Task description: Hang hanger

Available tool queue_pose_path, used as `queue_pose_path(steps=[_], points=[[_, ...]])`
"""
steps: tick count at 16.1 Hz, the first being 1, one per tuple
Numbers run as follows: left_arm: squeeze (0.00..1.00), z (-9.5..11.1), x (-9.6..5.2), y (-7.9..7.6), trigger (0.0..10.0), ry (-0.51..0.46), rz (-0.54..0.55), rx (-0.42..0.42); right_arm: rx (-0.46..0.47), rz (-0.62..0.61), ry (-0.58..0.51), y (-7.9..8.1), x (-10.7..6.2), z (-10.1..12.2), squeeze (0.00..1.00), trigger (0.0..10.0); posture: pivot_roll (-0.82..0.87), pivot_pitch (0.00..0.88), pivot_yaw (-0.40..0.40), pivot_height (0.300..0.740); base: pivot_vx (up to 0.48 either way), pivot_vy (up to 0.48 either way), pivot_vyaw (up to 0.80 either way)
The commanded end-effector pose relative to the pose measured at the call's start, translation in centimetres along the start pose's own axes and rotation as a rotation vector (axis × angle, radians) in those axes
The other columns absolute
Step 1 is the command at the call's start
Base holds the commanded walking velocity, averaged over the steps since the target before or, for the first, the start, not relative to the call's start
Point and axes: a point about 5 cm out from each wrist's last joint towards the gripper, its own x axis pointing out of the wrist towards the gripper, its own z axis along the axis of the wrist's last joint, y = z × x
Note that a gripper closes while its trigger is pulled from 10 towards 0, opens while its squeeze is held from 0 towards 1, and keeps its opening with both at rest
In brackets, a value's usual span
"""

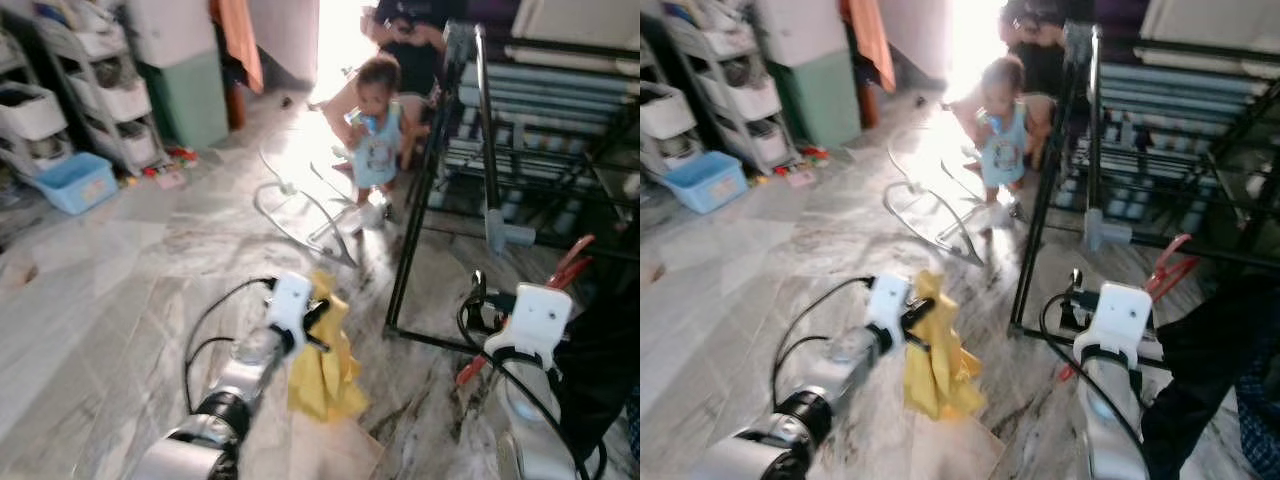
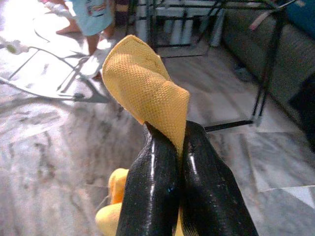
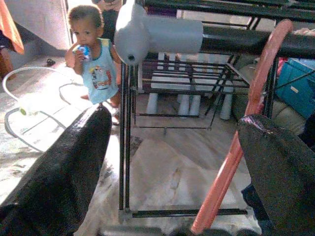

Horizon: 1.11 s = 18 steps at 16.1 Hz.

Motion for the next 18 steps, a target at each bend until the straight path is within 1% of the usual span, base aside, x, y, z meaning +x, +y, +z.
queue_pose_path(steps=[1,2,3,5,6,7,8,9,11,13,14,16,18], points=[[0.00,0.8,0.2,-0.1,10.0,-0.022,-0.020,0.027,-0.014,-0.018,0.041,-0.1,0.4,-0.4,0.00,10.0,-0.06,0.011,-0.028,0.740,0.000,0.000,0.00],[0.00,0.7,0.1,0.0,10.0,-0.019,-0.019,0.030,-0.010,-0.032,0.055,0.1,1.0,-0.4,0.00,10.0,-0.05,0.015,-0.029,0.740,0.000,0.000,0.00],[0.00,0.5,0.0,0.3,10.0,-0.014,-0.016,0.033,0.002,-0.060,0.086,-0.1,1.5,-0.6,0.00,10.0,-0.04,0.017,-0.030,0.740,0.000,0.000,0.00],[0.00,0.3,-0.2,0.5,10.0,-0.005,-0.014,0.037,0.071,-0.102,0.168,-0.8,1.6,-1.6,0.00,10.0,-0.04,0.018,-0.026,0.740,0.000,0.000,0.00],[0.00,0.4,-0.2,0.5,10.0,-0.004,-0.015,0.038,0.087,-0.093,0.186,-0.8,1.6,-2.0,0.00,10.0,-0.04,0.018,-0.023,0.740,0.000,0.000,0.00],[0.00,0.5,-0.1,0.4,10.0,-0.002,-0.022,0.042,0.112,-0.066,0.243,-0.9,1.5,-3.1,0.00,10.0,-0.04,0.018,-0.017,0.740,0.000,0.000,0.00],[0.00,0.5,0.0,0.3,10.0,0.000,-0.029,0.046,0.133,-0.049,0.276,-0.9,1.4,-3.7,0.00,10.0,-0.04,0.018,-0.017,0.740,0.000,0.000,0.00],[0.00,0.7,0.1,0.2,10.0,-0.001,-0.035,0.046,0.134,-0.062,0.310,-1.3,1.4,-4.3,0.00,10.0,-0.04,0.017,-0.011,0.740,0.000,0.000,0.00],[0.00,0.9,0.3,-0.1,10.0,-0.002,-0.049,0.046,0.139,-0.109,0.332,-2.4,1.2,-4.7,0.00,10.0,-0.05,0.015,-0.009,0.740,0.000,0.000,0.00],[0.00,0.9,0.3,-0.1,10.0,0.000,-0.051,0.046,0.142,-0.122,0.325,-3.0,1.0,-4.7,0.00,10.0,-0.05,0.013,-0.008,0.740,0.000,0.000,0.00],[0.00,0.8,0.3,-0.2,10.0,0.002,-0.054,0.045,0.133,-0.159,0.325,-4.1,0.5,-4.9,0.00,10.0,-0.05,0.009,-0.009,0.740,0.000,0.000,0.00],[0.00,0.7,0.3,-0.3,10.0,0.003,-0.056,0.043,0.114,-0.204,0.322,-5.5,-0.2,-5.0,0.00,10.0,-0.05,0.009,-0.010,0.740,0.000,0.000,0.00],[0.00,0.7,0.3,-0.4,10.0,0.003,-0.057,0.043,0.094,-0.213,0.320,-6.0,-0.6,-4.9,0.00,10.0,-0.05,0.008,-0.011,0.740,0.000,0.000,0.00]])
